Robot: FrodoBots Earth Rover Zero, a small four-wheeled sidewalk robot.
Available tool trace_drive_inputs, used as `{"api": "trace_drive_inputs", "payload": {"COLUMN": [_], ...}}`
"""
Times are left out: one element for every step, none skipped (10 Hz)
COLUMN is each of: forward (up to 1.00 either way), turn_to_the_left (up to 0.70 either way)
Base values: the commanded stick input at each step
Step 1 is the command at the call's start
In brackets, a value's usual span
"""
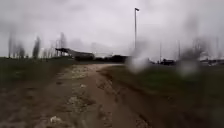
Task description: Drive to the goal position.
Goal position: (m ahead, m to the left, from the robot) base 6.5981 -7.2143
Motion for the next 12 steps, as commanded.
{"api": "trace_drive_inputs", "payload": {"forward": [1.00, 1.00, 1.00, 1.00, 1.00, 1.00, 1.00, 1.00, 1.00, 1.00, 1.00, 1.00], "turn_to_the_left": [0.40, 0.00, 0.00, 0.00, 0.00, 0.00, 0.00, 0.00, 0.00, 0.00, 0.00, 0.00]}}
